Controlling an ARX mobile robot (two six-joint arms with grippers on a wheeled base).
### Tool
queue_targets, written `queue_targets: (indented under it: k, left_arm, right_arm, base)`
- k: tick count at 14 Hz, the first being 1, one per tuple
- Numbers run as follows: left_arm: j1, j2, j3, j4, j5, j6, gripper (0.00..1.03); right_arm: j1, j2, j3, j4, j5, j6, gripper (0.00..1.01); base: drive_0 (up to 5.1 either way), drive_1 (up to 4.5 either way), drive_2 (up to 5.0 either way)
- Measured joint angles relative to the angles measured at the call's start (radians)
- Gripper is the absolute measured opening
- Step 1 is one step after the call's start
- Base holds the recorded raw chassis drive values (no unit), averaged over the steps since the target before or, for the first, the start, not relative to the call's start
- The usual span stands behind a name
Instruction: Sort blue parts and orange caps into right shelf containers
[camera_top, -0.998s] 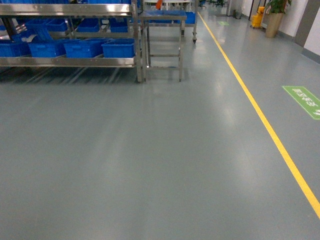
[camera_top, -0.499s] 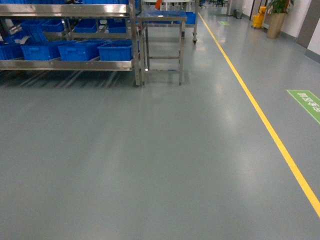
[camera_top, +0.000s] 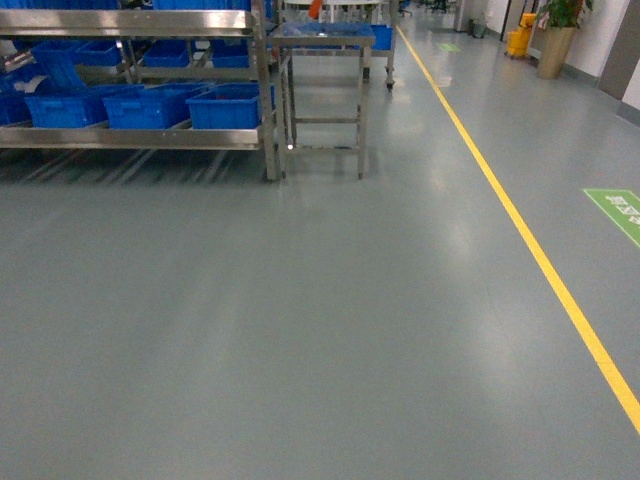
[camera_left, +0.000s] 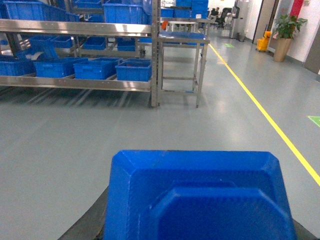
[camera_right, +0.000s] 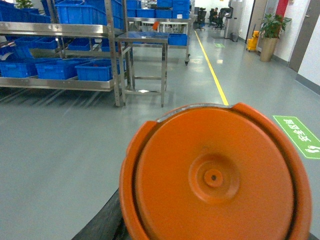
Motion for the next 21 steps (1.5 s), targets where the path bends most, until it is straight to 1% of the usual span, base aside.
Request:
queue_targets:
  k: [21]
  left_arm:
    - [0.0, 0.0, 0.0, -0.001, 0.0, 0.0, 0.43]
  right_arm:
    - [0.0, 0.0, 0.0, 0.0, 0.0, 0.0, 0.43]
  base:
    - [0.0, 4.34, -4.3]
